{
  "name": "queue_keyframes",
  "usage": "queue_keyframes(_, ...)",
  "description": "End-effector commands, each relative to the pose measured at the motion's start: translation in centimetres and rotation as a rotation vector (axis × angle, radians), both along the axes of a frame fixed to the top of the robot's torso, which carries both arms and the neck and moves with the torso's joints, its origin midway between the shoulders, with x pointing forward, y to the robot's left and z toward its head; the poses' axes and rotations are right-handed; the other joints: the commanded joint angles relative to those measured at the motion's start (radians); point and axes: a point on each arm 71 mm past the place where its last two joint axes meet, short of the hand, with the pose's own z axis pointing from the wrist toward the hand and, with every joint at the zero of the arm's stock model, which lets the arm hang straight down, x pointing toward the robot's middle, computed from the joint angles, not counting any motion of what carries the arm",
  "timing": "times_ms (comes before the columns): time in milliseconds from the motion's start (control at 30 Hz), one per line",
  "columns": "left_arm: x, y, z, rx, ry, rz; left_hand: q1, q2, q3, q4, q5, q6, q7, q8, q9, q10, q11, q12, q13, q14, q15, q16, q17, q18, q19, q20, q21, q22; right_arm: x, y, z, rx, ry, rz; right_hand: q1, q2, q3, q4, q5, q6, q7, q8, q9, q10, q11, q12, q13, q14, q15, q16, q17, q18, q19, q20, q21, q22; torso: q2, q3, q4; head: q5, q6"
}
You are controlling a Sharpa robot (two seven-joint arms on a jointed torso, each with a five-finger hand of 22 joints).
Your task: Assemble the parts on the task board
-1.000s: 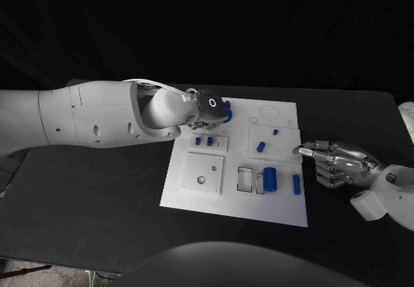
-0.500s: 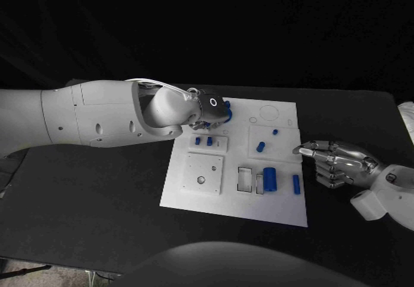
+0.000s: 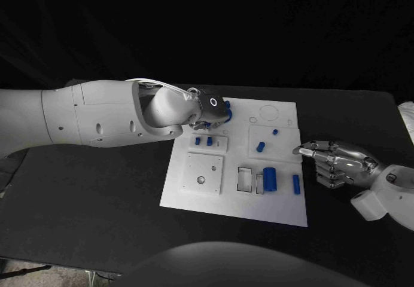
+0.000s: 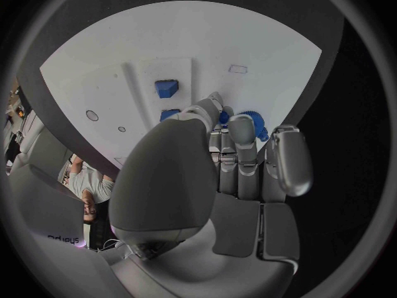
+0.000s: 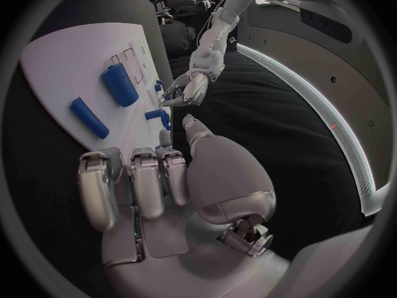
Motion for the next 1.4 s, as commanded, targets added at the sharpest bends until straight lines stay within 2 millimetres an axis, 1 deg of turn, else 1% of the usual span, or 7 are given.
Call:
queue_keyframes(33, -0.22, -0.04, -0.57, 0.012, 0.033, -0.005, -0.009, 0.0, 0.001, -0.008, -0.006, -0.005, -0.003, -0.001, 0.0, -0.008, 0.001, -0.005, -0.002, -0.007, -0.001, -0.003, -0.002, 0.02, -0.002, 0.008, -0.006, 0.18, -0.16, 0.16, -0.01, 0.011, 0.005, 0.021, 0.008, 0.002, 0.002, -0.004, 0.003, 0.005, 0.003, -0.007, -0.001, 0.104, 0.002, 0.0, 0.261, 0.104, -0.002, 0.003, 0.263, -0.006, 0.106, -0.006, 0.004, 0.263, 0.0, 0.0002, -0.0004, 0.0, 0.0)
queue_keyframes(300, -0.24, 0.07, -0.6, 0.015, 0.035, 0.0, -0.018, -0.002, 0.001, -0.009, -0.006, -0.009, -0.004, 0.001, 0.0, -0.021, 0.001, -0.014, -0.005, -0.013, 0.0, -0.009, -0.011, 0.021, -0.004, 0.01, -0.012, 0.179, -0.17, 0.18, -0.01, 0.011, 0.005, 0.022, 0.008, 0.002, 0.002, -0.004, 0.003, 0.005, 0.003, -0.007, -0.001, 0.104, 0.002, 0.0, 0.261, 0.104, -0.002, 0.003, 0.263, -0.006, 0.106, -0.006, 0.004, 0.263, 0.0, 0.0001, -0.001, 0.003, 0.0)
queue_keyframes(733, -0.32, 0.32, -0.66, 0.022, 0.043, 0.004, -0.023, -0.002, 0.005, -0.013, -0.007, 0.0, -0.004, 0.011, 0.002, -0.033, 0.0, -0.024, -0.01, -0.022, 0.002, -0.016, -0.023, 0.022, -0.009, 0.012, -0.022, 0.176, -0.17, 0.2, -0.02, 0.011, 0.005, 0.022, 0.008, 0.002, 0.002, -0.005, 0.003, 0.005, 0.003, -0.007, -0.002, 0.104, 0.003, 0.0, 0.261, 0.104, -0.002, 0.003, 0.263, -0.006, 0.106, -0.006, 0.004, 0.263, 0.0, -0.0001, -0.0007, 0.001, 0.0)
queue_keyframes(1100, -0.43, 0.43, -0.7, 0.023, 0.051, -0.001, -0.025, 0.0, 0.009, -0.016, -0.007, 0.006, -0.007, 0.018, 0.003, -0.028, -0.006, -0.025, -0.013, -0.027, 0.004, -0.018, -0.029, 0.023, -0.011, 0.013, -0.026, 0.176, -0.16, 0.23, -0.05, 0.01, 0.007, 0.024, 0.008, 0.002, 0.002, -0.005, 0.003, 0.005, 0.003, -0.007, -0.002, 0.104, 0.003, 0.0, 0.261, 0.104, -0.002, 0.003, 0.263, -0.006, 0.106, -0.006, 0.004, 0.263, 0.0, -0.0001, -0.0007, 0.003, 0.0)
queue_keyframes(1167, -0.46, 0.43, -0.69, 0.02, 0.052, -0.006, -0.025, 0.006, 0.012, -0.018, -0.006, 0.024, -0.006, 0.029, 0.008, -0.015, -0.008, -0.019, -0.011, -0.026, 0.005, -0.017, -0.027, 0.023, -0.01, 0.014, -0.024, 0.176, -0.17, 0.24, -0.06, 0.01, 0.008, 0.024, 0.008, 0.002, 0.002, -0.005, 0.003, 0.005, 0.003, -0.007, -0.002, 0.104, 0.003, 0.0, 0.261, 0.104, -0.002, 0.003, 0.263, -0.006, 0.106, -0.006, 0.004, 0.263, 0.0, 0.0, -0.0006, 0.002, 0.0)
queue_keyframes(1267, -0.5, 0.4, -0.64, 0.009, 0.052, -0.018, -0.026, 0.019, 0.015, -0.022, -0.006, 0.072, -0.001, 0.057, 0.019, -0.002, -0.008, -0.015, -0.011, -0.023, 0.005, -0.01, -0.02, 0.022, -0.008, 0.015, -0.02, 0.178, -0.17, 0.26, -0.09, 0.009, 0.009, 0.025, 0.009, 0.002, 0.002, -0.006, 0.003, 0.005, 0.003, -0.007, -0.002, 0.104, 0.003, 0.0, 0.261, 0.104, -0.002, 0.003, 0.263, -0.006, 0.106, -0.005, 0.004, 0.263, 0.0, 0.0003, -0.0001, 0.003, 0.0)
queue_keyframes(1400, -0.51, 0.42, -0.62, -0.008, 0.059, -0.02, -0.027, 0.028, 0.018, -0.025, -0.006, 0.083, 0.001, 0.064, 0.021, 0.002, -0.008, -0.013, -0.011, -0.022, 0.006, -0.008, -0.019, 0.022, -0.008, 0.015, -0.02, 0.178, -0.16, 0.26, -0.12, 0.008, 0.011, 0.026, 0.009, 0.002, 0.002, -0.006, 0.003, 0.005, 0.003, -0.007, -0.002, 0.104, 0.003, 0.0, 0.261, 0.104, -0.002, 0.003, 0.263, -0.006, 0.106, -0.005, 0.004, 0.263, -0.001, 0.0002, -0.0011, 0.005, 0.0)
